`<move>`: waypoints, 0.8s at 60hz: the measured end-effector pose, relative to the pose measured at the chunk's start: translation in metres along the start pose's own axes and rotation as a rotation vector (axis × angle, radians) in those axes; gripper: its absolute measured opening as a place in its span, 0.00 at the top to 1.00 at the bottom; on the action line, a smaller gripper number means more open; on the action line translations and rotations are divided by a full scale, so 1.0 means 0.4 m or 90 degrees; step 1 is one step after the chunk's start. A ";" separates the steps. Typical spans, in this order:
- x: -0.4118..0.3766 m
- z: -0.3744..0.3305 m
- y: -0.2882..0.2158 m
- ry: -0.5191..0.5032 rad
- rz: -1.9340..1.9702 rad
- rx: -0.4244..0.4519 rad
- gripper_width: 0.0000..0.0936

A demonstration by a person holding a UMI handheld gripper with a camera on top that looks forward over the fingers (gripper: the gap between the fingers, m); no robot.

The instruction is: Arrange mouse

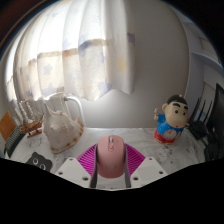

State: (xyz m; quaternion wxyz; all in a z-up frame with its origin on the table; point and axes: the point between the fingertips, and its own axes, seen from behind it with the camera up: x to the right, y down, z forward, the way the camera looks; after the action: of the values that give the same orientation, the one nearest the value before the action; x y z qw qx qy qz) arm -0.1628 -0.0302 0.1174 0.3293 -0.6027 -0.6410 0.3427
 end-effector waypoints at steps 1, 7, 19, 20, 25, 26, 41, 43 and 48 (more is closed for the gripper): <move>-0.029 -0.015 -0.010 -0.009 0.003 0.003 0.59; -0.225 -0.088 -0.036 -0.064 0.011 0.014 0.59; -0.616 -0.154 0.089 -0.149 -0.004 -0.020 0.59; -0.641 -0.154 0.111 -0.153 -0.009 -0.023 0.59; -0.730 -0.146 0.204 -0.150 -0.033 -0.045 0.59; -0.742 -0.142 0.227 -0.149 -0.037 -0.053 0.59; -0.791 -0.118 0.451 -0.131 -0.059 -0.111 0.51; -0.789 -0.116 0.454 -0.127 -0.069 -0.108 0.47; -0.777 -0.147 0.452 -0.119 -0.063 -0.145 0.11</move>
State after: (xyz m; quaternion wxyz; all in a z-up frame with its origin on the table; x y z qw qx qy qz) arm 0.0028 -0.3310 -0.0046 0.2145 -0.5692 -0.7324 0.3058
